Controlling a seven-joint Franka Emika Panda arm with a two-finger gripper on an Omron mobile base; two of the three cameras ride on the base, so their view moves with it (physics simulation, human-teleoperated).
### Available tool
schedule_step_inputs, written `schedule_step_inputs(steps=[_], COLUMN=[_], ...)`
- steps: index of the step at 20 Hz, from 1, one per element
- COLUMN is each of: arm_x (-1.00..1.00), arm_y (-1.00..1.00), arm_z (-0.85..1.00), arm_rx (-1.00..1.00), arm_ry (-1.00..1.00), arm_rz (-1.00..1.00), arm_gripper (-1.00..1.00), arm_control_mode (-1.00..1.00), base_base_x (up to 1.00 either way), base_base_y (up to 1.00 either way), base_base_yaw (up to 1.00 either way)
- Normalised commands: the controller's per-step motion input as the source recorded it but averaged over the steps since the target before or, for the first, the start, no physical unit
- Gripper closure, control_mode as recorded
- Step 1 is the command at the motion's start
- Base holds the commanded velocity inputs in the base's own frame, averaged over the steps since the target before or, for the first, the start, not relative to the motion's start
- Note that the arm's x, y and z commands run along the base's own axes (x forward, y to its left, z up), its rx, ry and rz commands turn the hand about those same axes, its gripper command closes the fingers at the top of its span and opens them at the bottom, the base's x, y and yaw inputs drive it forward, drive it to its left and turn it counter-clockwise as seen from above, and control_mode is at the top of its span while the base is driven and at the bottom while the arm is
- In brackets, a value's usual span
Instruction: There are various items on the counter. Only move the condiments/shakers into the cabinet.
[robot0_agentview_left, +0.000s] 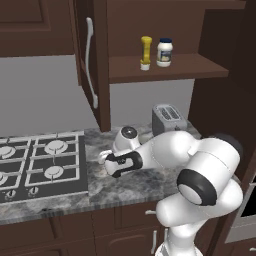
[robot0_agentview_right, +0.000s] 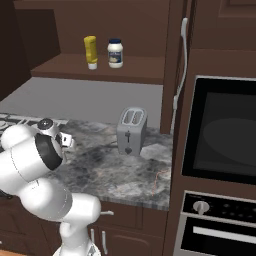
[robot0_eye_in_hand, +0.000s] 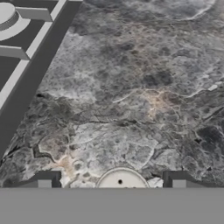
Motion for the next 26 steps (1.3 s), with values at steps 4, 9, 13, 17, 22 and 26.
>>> schedule_step_inputs(steps=[4, 9, 13, 17, 22, 26], arm_x=[0.0, 0.0, -0.11, -0.38, -0.34, -0.33], arm_y=[0.0, 0.0, 0.0, -0.17, -0.24, -0.15], arm_z=[0.0, 0.0, 0.45, 1.0, 1.0, 1.0], arm_rx=[0.0, 0.0, 0.0, 0.0, 0.03, 0.05], arm_ry=[0.0, 0.0, -0.1, -0.16, -0.18, -0.18], arm_rz=[0.0, 0.0, 0.0, 0.0, 0.0, 0.0], arm_gripper=[1.0, 1.0, 1.0, 1.0, 1.0, 1.0], arm_control_mode=[-1.0, -1.0, -1.0, -1.0, -1.0, -1.0], base_base_x=[0.0, 0.0, 0.0, 0.0, 0.0, 0.0], base_base_y=[0.0, 0.0, 0.0, 0.0, 0.0, 0.0], base_base_yaw=[0.0, 0.0, 0.0, 0.0, 0.0, 0.0])
